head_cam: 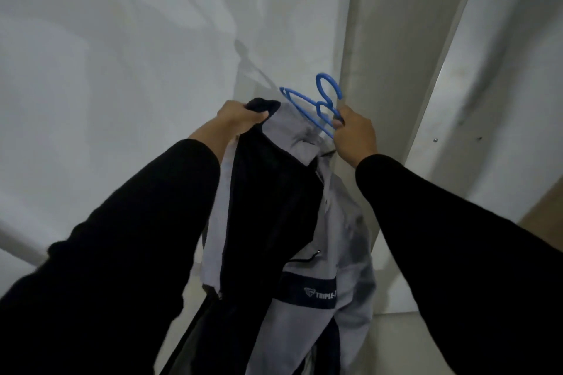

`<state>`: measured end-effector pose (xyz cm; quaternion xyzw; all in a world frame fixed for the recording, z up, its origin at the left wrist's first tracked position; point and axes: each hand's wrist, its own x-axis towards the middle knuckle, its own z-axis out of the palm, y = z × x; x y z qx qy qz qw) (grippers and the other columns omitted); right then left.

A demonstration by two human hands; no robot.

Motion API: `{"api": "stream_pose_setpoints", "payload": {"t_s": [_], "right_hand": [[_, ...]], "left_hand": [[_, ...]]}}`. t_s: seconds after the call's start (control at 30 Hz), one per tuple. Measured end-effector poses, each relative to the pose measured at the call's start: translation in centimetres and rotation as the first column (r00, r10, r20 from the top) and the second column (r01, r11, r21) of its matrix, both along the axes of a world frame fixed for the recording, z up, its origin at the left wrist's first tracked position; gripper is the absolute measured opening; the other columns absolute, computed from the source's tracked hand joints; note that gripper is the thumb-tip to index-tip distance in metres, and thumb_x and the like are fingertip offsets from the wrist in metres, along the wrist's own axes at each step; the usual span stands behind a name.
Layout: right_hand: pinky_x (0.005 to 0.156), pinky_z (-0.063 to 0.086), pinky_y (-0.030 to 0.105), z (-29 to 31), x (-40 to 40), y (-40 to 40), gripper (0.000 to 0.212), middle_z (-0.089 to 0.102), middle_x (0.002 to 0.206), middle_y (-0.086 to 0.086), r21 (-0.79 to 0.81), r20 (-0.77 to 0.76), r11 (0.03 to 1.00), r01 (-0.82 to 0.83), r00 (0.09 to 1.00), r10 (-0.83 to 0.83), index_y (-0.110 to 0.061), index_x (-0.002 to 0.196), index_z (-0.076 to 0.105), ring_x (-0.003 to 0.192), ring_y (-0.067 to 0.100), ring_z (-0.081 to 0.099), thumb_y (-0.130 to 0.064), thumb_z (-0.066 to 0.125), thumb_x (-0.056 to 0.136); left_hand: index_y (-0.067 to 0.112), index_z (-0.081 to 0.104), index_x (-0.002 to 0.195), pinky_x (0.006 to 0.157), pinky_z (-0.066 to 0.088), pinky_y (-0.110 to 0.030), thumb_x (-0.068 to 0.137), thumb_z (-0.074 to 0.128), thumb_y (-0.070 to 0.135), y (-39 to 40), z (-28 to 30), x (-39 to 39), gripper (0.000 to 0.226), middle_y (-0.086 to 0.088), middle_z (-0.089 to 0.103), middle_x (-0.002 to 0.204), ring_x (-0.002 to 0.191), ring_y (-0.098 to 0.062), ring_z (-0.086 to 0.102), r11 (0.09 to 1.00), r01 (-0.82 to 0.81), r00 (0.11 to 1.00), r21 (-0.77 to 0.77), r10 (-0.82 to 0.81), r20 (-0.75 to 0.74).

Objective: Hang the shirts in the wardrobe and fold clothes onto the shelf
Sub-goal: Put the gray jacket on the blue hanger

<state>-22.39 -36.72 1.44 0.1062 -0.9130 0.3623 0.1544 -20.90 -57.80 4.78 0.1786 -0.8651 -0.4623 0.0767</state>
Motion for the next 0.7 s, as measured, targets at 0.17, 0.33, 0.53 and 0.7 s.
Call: {"api": "stream_pose_setpoints", "payload": {"t_s": [0.17, 0.33, 0.53, 0.7], "right_hand": [[0.077, 0.04, 0.03, 1.0, 5.3, -1.1, 0.029, 0.056, 0.112, 0.025, 0.027, -0.037, 0.999, 0.037, 0.999, -0.036, -0.003, 0.118, 0.059, 0.102, 0.037, 0.057, -0.006, 0.05, 0.09], [0.082, 0.042, 0.031, 2.2, 9.9, -1.4, 0.045, 0.055, 0.116, 0.022, -0.118, 0.043, 0.989, 0.094, 0.995, -0.089, -0.005, 0.126, 0.053, 0.106, 0.038, 0.056, -0.016, 0.062, 0.084], [0.092, 0.046, 0.031, 4.7, 13.3, -0.7, 0.074, 0.058, 0.122, 0.014, -0.142, 0.127, 0.986, 0.088, 0.989, -0.07, -0.006, 0.129, 0.05, 0.112, 0.03, 0.056, -0.026, 0.084, 0.066], [0.073, 0.044, 0.026, 5.3, 15.1, -0.3, 0.038, 0.063, 0.097, 0.012, -0.278, 0.214, 0.96, 0.036, 0.977, 0.025, 0.0, 0.107, 0.062, 0.088, 0.022, 0.058, -0.021, 0.074, 0.079]], "left_hand": [[0.01, 0.056, 0.125, 0.076, 0.049, -0.03, 0.095, 0.055, 0.026, 0.2, 4.8, 5.8, 0.035, -0.005, 0.061, 0.106, 0.091, -0.022, 0.06, 0.935, 0.196, 0.963, 0.296, -0.127, -0.239], [0.015, 0.049, 0.128, 0.078, 0.05, -0.03, 0.101, 0.037, 0.033, 1.2, 7.9, 10.6, 0.033, -0.001, 0.059, 0.105, 0.093, -0.018, 0.059, 0.802, 0.338, 0.923, 0.492, -0.179, -0.342], [0.004, 0.061, 0.102, 0.06, 0.054, -0.028, 0.1, 0.043, 0.03, 2.2, 9.9, 14.0, 0.032, -0.005, 0.065, 0.087, 0.08, -0.02, 0.063, 0.666, 0.354, 0.905, 0.656, -0.066, -0.421], [0.009, 0.06, 0.083, 0.062, 0.052, -0.028, 0.099, 0.045, 0.031, 3.1, 11.2, 15.8, 0.031, -0.005, 0.063, 0.08, 0.073, -0.018, 0.06, 0.59, 0.391, 0.894, 0.706, -0.06, -0.444]]}}
